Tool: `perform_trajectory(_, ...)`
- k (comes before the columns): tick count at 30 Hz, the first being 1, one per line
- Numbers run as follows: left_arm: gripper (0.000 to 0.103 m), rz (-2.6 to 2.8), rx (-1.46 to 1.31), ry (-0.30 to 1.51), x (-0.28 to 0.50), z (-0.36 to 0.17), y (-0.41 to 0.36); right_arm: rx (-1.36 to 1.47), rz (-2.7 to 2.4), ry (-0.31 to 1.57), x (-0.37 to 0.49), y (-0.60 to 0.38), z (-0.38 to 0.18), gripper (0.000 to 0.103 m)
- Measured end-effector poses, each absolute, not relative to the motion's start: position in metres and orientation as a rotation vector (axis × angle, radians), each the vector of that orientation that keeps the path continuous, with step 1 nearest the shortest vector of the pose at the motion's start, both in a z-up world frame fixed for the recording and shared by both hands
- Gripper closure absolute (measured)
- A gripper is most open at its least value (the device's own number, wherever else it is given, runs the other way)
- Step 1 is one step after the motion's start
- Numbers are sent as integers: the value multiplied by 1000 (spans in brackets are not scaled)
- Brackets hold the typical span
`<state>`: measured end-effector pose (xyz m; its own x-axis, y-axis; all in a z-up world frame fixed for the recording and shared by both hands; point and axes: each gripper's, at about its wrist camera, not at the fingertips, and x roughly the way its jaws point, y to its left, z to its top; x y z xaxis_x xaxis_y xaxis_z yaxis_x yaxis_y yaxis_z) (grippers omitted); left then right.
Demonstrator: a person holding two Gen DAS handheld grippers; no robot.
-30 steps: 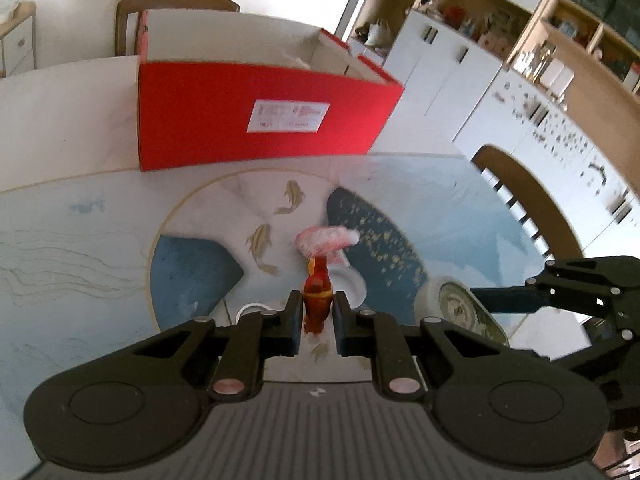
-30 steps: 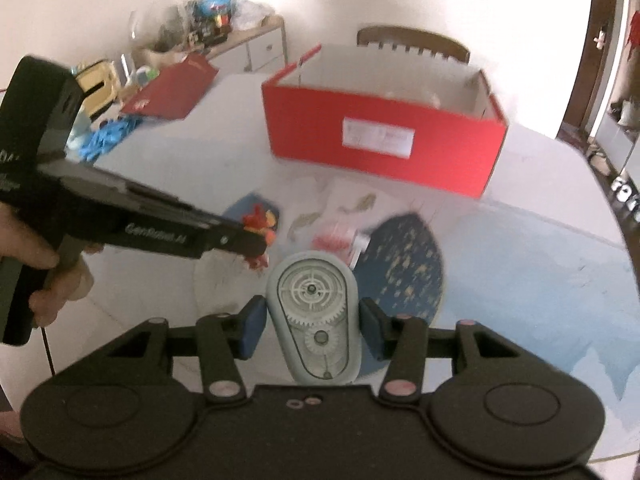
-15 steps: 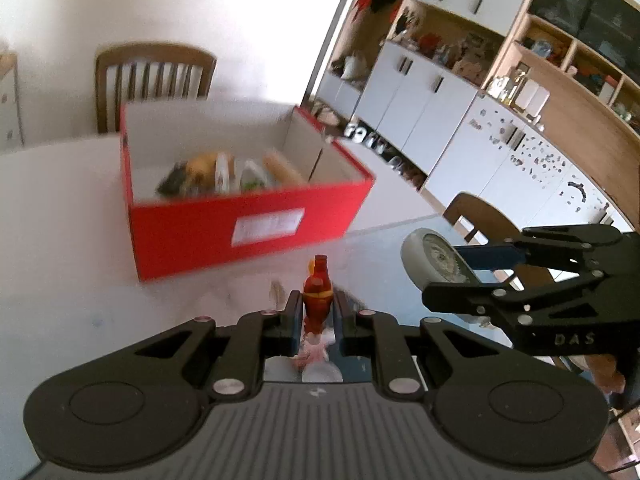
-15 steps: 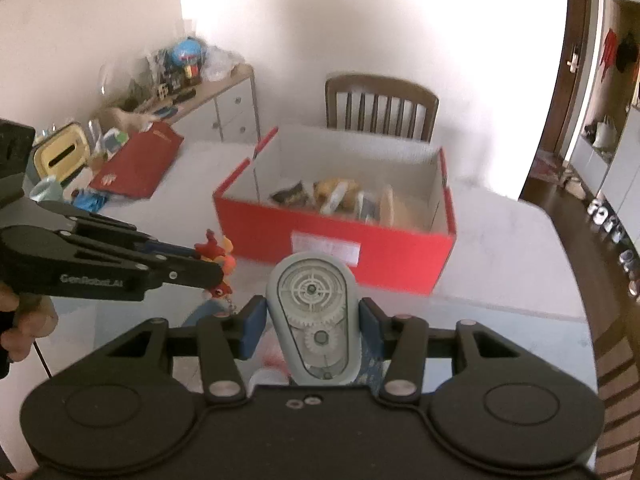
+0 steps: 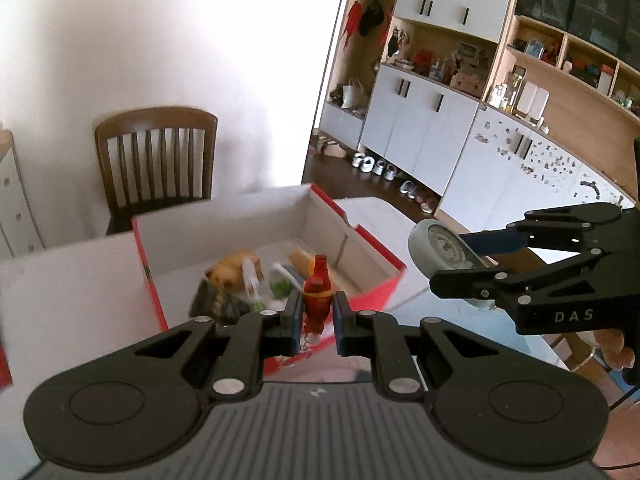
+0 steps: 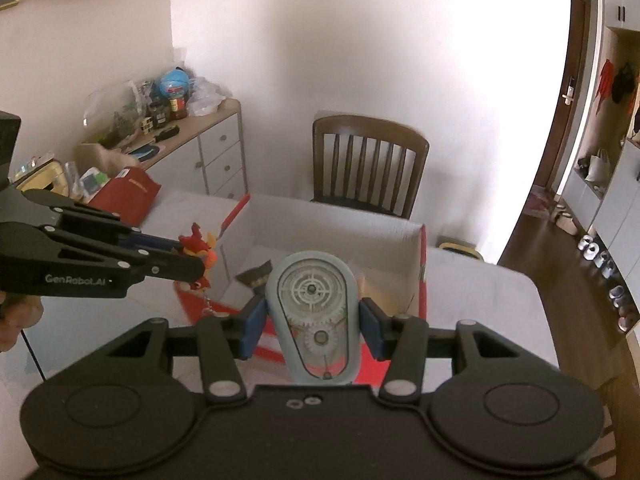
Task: Organize objects
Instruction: 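Lift and carry the keychain and tape dispenser with both grippers over the box, then lower the keychain and tape dispenser into the box and open both grippers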
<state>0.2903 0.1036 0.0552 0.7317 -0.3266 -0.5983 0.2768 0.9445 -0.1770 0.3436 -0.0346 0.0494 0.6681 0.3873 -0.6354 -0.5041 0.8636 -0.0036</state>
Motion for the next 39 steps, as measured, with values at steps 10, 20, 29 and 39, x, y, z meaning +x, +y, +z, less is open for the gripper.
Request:
perform_trajectory(10, 88, -288, 39, 640, 345, 72, 101, -201, 445, 666, 404, -15, 43, 54)
perform_trajectory(20, 88, -253, 74, 717, 390, 32, 100, -188, 373, 762, 443, -5, -2, 54)
perform_trajectory(29, 88, -251, 73, 797, 418, -7, 103, -203, 343, 834, 458, 1, -36, 54)
perform_trajectory(39, 88, -240, 80, 895, 442, -46, 106, -225, 331, 889, 463, 5, -61, 53)
